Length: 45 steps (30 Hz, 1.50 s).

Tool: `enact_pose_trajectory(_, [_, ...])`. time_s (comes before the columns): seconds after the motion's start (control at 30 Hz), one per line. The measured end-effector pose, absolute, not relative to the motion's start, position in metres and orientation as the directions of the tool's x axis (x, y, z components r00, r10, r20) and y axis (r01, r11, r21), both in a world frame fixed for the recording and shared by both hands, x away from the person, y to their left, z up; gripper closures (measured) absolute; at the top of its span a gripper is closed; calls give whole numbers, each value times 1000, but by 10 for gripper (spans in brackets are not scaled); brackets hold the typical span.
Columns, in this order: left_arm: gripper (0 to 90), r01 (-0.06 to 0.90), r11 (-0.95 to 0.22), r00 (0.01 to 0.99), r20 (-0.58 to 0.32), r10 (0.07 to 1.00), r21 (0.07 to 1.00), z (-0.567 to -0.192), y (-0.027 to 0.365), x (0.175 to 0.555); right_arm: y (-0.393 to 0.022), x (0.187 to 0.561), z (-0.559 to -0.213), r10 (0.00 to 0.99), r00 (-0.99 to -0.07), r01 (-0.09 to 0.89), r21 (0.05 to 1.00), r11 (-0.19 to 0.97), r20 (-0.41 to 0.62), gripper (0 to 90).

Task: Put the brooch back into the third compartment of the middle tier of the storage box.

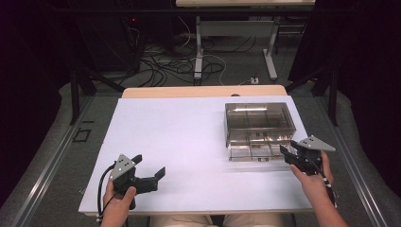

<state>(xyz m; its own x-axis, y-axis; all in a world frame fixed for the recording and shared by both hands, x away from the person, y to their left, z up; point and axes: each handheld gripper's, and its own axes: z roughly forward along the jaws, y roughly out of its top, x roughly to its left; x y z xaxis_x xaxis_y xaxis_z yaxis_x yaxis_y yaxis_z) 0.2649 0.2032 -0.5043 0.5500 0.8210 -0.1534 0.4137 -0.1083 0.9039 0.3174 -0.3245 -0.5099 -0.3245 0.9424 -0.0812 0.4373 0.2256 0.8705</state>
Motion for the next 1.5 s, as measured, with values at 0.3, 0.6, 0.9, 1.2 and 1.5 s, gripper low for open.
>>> enact_pose_trajectory(0.3, [4, 414, -105, 551, -156, 820, 904, -504, 203, 265, -324, 314, -506, 937, -347, 449, 869, 208, -45, 394])
enact_pose_trajectory(0.6, [4, 413, -108, 550, -153, 821, 904, -504, 203, 265, -319, 311, -503, 930, -367, 463, 863, 205, -24, 208])
enact_pose_trajectory(0.9, [4, 413, -106, 548, -154, 823, 905, -504, 203, 265, -314, 307, -495, 931, -366, 459, 873, 166, 15, 0])
enact_pose_trajectory(1.2, [4, 411, -95, 541, -159, 826, 907, -504, 203, 264, -309, 303, -484, 926, -377, 474, 865, 163, 32, 0])
enact_pose_trajectory(1.5, [4, 408, -92, 535, -157, 830, 908, -505, 203, 264, -303, 294, -480, 908, -419, 472, 858, 205, 13, 0])
